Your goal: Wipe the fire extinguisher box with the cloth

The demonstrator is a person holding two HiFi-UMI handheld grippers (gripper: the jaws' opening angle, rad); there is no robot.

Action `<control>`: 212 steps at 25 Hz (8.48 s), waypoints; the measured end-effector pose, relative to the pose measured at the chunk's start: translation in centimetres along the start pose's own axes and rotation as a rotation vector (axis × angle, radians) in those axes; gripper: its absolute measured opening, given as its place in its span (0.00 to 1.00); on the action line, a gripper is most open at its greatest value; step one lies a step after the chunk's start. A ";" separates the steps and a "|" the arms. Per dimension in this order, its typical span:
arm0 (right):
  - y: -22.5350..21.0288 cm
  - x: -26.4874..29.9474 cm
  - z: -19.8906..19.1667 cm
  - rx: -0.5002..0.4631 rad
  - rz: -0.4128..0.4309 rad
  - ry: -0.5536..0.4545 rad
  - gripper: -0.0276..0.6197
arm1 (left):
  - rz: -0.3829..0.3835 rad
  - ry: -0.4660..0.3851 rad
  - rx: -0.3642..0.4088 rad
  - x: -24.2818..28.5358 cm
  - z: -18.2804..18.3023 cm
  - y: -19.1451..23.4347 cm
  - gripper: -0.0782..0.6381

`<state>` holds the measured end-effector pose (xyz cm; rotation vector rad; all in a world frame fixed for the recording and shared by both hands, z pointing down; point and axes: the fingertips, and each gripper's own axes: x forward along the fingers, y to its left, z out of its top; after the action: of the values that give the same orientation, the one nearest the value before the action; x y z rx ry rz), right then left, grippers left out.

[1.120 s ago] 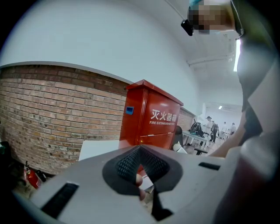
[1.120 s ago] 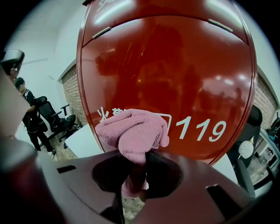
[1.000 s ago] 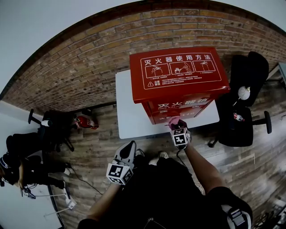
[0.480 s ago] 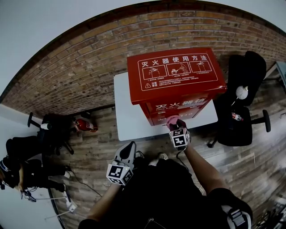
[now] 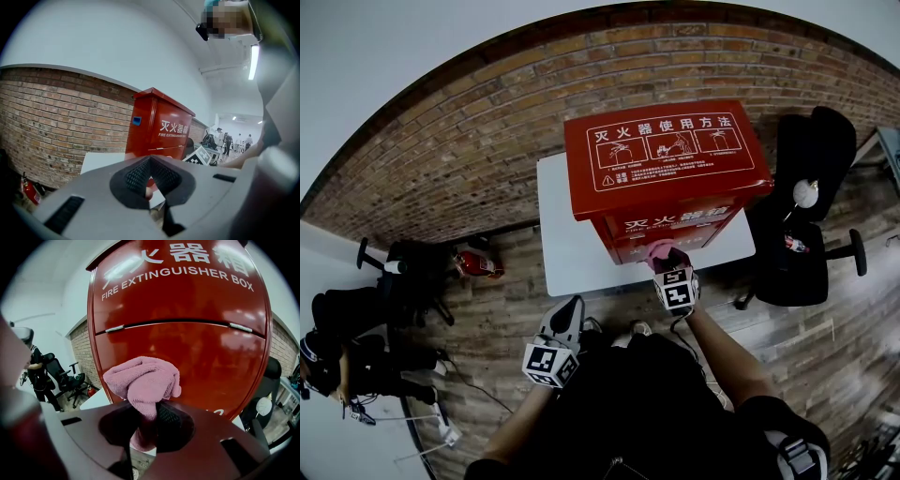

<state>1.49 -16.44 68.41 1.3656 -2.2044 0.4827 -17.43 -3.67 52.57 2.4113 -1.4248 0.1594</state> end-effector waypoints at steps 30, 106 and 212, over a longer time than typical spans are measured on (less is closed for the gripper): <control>0.2 -4.0 6.2 0.008 -0.015 -0.074 0.18 | -0.029 0.012 0.000 1.0 0.4 -0.4 0.14; 0.2 -15.1 20.3 -0.015 -0.045 -0.216 0.18 | -0.112 -0.005 -0.018 -3.8 1.8 -0.7 0.14; -5.0 -5.3 4.3 -0.020 0.092 -0.034 0.18 | 0.187 -0.099 -0.065 -1.4 -0.8 -8.1 0.14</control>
<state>6.97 -17.09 61.97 1.2753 -2.3007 0.4723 -11.06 1.33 51.07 2.2606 -1.6726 0.0370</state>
